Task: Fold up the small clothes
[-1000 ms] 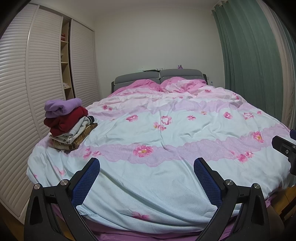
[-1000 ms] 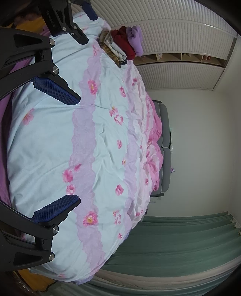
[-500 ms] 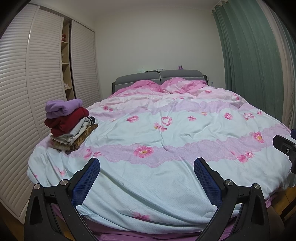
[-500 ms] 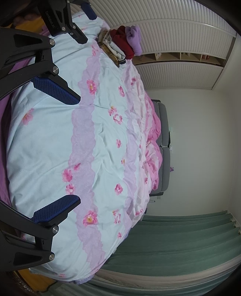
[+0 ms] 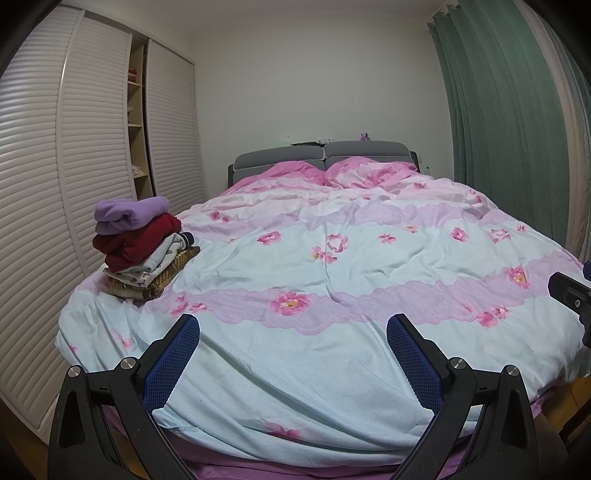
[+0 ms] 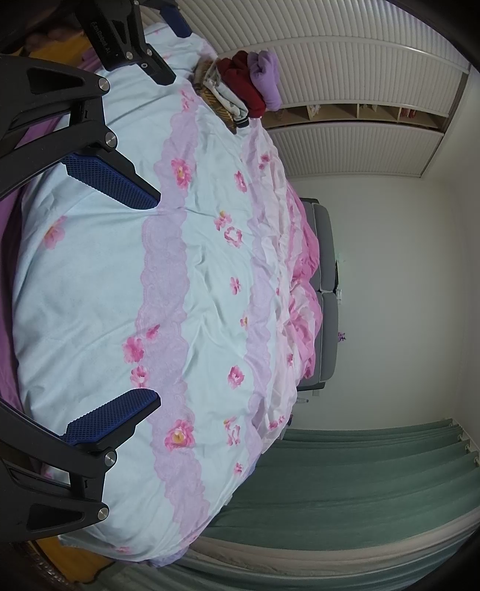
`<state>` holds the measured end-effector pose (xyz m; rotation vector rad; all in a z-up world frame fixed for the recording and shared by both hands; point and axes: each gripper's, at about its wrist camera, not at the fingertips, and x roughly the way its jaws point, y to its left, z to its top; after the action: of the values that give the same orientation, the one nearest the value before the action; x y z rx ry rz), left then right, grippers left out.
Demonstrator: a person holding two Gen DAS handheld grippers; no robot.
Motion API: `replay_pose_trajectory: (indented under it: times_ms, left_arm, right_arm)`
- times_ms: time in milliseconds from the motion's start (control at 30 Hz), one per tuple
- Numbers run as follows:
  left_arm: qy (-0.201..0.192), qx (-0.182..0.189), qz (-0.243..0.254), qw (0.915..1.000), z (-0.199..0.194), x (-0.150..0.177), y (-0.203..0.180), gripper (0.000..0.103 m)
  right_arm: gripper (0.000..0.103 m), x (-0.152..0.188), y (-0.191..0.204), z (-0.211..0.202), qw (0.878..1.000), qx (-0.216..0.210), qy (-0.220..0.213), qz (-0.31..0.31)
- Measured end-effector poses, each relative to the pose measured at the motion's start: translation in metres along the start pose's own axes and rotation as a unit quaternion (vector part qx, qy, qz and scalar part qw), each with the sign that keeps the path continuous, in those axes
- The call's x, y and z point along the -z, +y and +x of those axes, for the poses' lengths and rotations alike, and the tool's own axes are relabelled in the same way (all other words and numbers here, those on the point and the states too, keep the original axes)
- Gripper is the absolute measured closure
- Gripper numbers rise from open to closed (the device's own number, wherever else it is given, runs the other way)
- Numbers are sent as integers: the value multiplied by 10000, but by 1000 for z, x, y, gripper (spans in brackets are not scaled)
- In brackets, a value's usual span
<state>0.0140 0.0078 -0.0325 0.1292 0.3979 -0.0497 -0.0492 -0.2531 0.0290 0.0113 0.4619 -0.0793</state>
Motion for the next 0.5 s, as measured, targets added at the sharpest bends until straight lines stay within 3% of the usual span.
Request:
replay_pose_trajectory:
  times_ms: [500]
  left_arm:
    - [111,53,-39,9999,3,0,0,0]
  right_arm:
    - [4,0,0,0,10000,3,2,16]
